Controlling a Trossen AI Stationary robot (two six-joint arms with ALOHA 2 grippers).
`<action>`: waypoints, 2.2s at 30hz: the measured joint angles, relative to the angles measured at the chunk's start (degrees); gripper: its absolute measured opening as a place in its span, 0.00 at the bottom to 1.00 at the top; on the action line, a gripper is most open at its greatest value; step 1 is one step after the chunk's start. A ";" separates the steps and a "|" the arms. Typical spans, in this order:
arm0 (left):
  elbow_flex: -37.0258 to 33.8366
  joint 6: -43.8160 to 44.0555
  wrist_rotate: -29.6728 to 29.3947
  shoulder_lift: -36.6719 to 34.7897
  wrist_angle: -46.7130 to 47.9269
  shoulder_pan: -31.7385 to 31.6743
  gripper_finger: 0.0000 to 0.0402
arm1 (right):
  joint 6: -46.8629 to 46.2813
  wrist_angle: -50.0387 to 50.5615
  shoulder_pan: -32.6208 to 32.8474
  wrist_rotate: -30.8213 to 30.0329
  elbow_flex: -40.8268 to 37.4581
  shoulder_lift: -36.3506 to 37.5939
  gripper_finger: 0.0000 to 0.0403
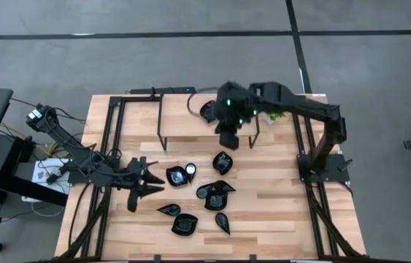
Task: Pick & Place Mini shaped plates
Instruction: Stack the black leaf shaped plate on the black leaf shaped plate on the shelf
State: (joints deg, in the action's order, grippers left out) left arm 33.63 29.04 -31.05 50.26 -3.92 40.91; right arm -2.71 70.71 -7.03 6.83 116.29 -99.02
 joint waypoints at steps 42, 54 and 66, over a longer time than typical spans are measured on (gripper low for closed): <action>0.02 13.26 5.66 0.15 28.21 -7.81 0.28 | -53.32 -26.83 29.03 -19.44 -41.96 0.04 0.11; 0.02 13.31 5.66 0.15 27.43 -7.81 0.28 | -68.06 -14.16 19.92 -27.75 -42.01 0.05 0.11; 0.02 13.30 5.81 0.13 26.82 -7.81 0.28 | -66.10 -20.57 25.54 -35.77 -44.39 12.79 0.09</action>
State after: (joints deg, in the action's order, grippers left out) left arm 33.65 42.35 -25.23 50.39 22.89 33.10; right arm -68.81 50.14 18.51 -28.94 71.90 -86.23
